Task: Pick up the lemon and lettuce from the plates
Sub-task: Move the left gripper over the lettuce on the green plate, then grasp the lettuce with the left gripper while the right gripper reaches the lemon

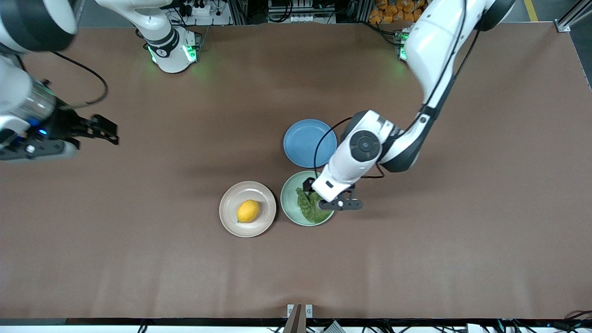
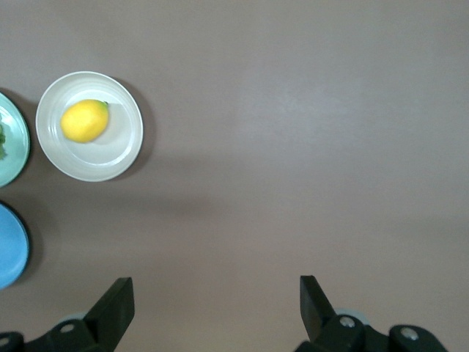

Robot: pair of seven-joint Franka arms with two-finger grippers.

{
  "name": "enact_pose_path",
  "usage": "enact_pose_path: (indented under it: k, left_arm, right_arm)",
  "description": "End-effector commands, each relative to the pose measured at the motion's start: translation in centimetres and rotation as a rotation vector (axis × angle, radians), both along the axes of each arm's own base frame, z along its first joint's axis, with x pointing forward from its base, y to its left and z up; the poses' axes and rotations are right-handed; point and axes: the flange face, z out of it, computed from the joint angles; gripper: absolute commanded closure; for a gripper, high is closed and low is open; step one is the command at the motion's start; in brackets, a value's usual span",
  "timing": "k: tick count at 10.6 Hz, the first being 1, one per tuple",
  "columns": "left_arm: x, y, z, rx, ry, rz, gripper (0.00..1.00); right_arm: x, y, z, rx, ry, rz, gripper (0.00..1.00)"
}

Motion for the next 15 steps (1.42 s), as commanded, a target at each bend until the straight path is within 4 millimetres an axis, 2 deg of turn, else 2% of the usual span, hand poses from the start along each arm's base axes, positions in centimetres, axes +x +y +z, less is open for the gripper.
enact_pose_path:
  k: [1,3,6,9,11,13,15]
  left_arm:
    - [-0.3,-2.4,-3.2,-0.041,-0.021,0.035,0.00]
    - [-1.0,-3.4,-4.7,-0.049,-0.024,0.050,0.00]
    - [-0.8,-3.5,-7.0,-0.076,-0.051,0.064,0.00]
    - [-0.5,-3.0,-8.3,-0.070,-0.063,0.073,0.00]
    - [-0.9,-3.2,-9.3,-0.043,-0.084,0.065,0.00]
    - [-1.1,-3.6,-9.4,-0.044,-0.079,0.093,0.00]
    - [-1.1,-3.6,-9.4,-0.048,-0.074,0.120,0.15]
  right_arm:
    - [1.9,5.0,-4.4,-0.048,0.014,-0.090,0.00]
    - [3.1,8.5,-7.9,-0.069,0.001,-0.154,0.00]
    - [4.6,12.4,-12.4,-0.059,-0.020,-0.272,0.00]
    - [6.3,14.9,-17.3,-0.048,-0.011,-0.459,0.00]
    - [8.0,16.5,-19.8,-0.051,-0.003,-0.552,0.00]
    - [8.5,18.3,-22.4,-0.061,0.009,-0.616,0.00]
    - [9.3,19.4,-24.7,-0.037,-0.015,-0.701,0.00]
